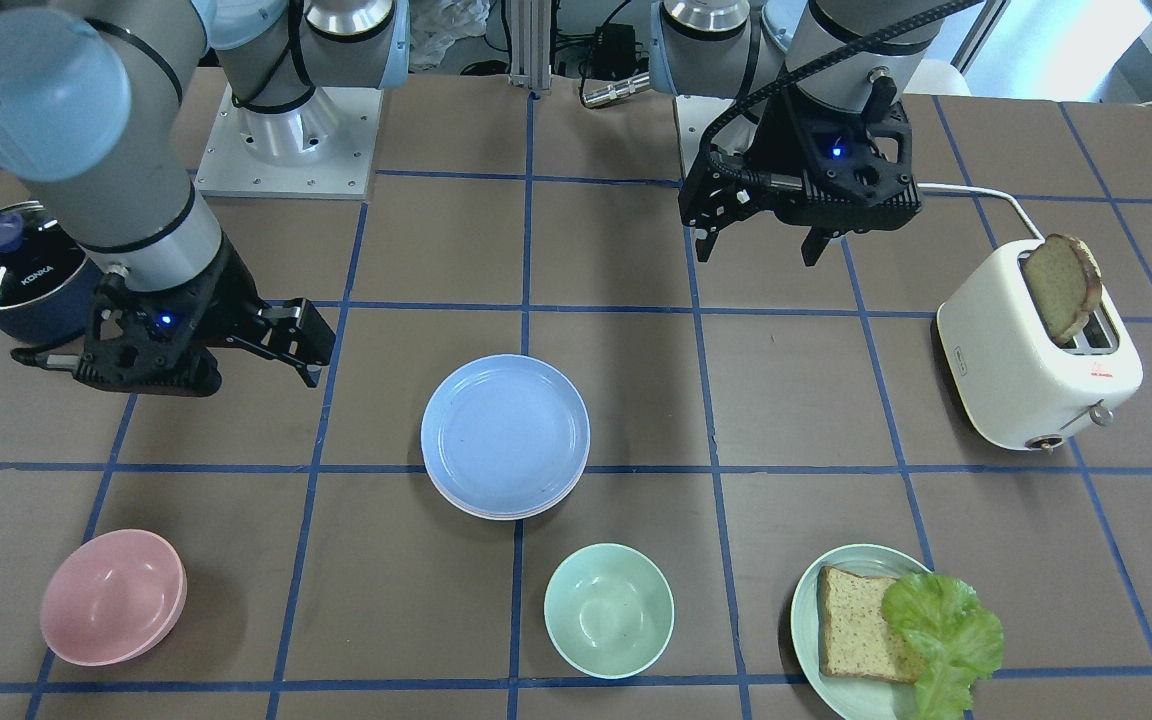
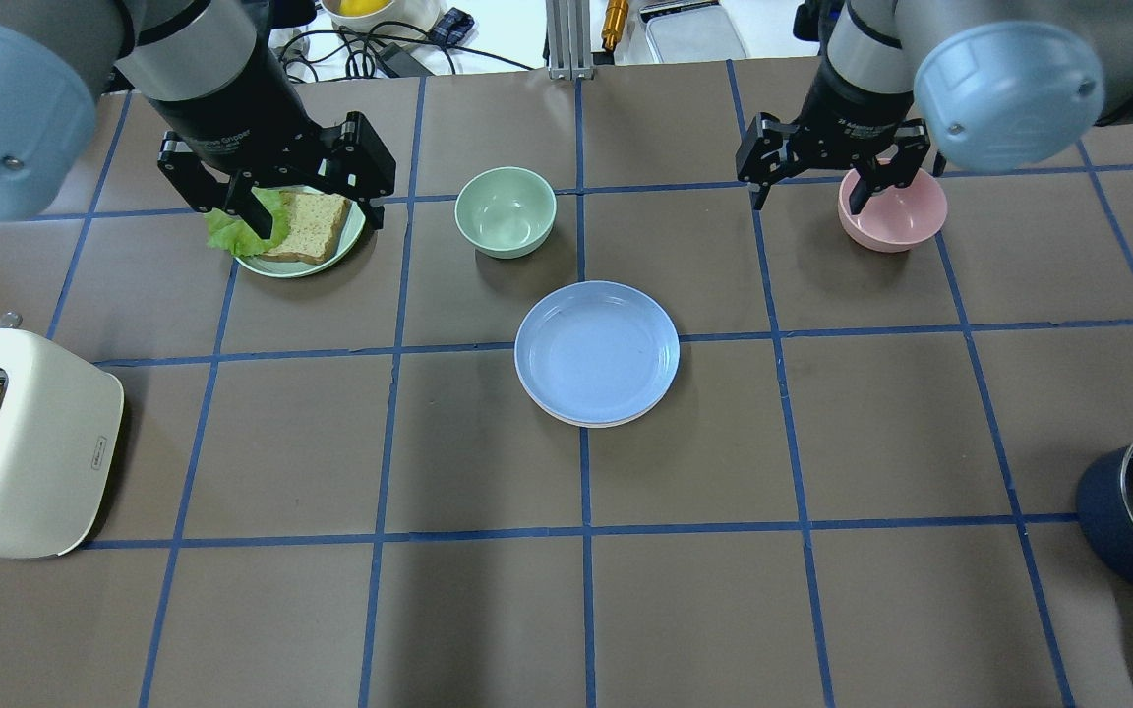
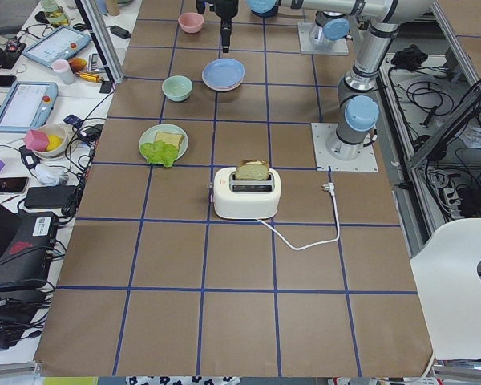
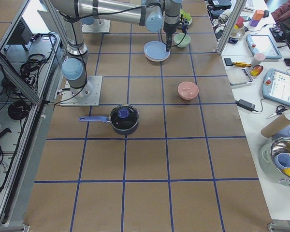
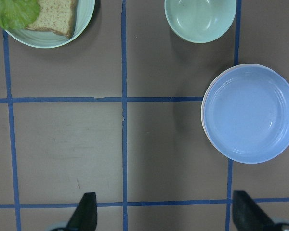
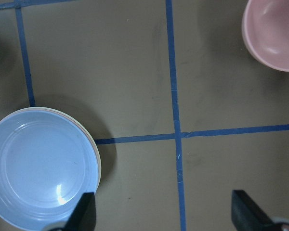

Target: Stack three plates with pink and blue

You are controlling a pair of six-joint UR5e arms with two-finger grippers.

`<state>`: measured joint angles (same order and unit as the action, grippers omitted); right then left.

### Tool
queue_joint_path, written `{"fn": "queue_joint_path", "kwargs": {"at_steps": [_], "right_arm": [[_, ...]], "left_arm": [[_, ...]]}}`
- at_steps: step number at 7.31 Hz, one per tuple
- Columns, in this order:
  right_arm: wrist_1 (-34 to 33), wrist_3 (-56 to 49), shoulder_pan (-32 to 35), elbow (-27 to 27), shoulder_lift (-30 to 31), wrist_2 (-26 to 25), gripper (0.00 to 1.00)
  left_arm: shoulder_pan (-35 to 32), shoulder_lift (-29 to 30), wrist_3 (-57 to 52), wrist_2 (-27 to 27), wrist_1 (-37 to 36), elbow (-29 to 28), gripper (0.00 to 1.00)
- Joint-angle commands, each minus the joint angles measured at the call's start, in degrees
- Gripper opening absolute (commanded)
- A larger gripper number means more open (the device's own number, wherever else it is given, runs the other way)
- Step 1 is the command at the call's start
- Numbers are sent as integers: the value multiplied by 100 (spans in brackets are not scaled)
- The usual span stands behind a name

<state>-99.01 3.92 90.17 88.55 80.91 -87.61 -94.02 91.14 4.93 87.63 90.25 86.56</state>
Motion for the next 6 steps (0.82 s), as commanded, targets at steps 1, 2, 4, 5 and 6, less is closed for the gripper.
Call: {"fn": "queue_joint_path", "kwargs": {"at_steps": [1, 2, 4, 5, 6], "right_arm": [[564, -381, -139, -67, 503, -220, 100], [750, -418, -158, -58, 653, -204, 100], [909, -418, -149, -40, 820, -134, 100], [1084, -418, -149, -49, 882, -134, 100], [1260, -418, -140, -58, 961, -125, 100]], "left_arm": [[-2, 0, 8, 0, 2, -7, 100], [-2, 0, -1, 0, 2, -7, 100], [7, 0, 8, 0, 2, -7, 100], [7, 0, 8, 0, 2, 1, 100], [7, 0, 8, 0, 2, -7, 100]]}}
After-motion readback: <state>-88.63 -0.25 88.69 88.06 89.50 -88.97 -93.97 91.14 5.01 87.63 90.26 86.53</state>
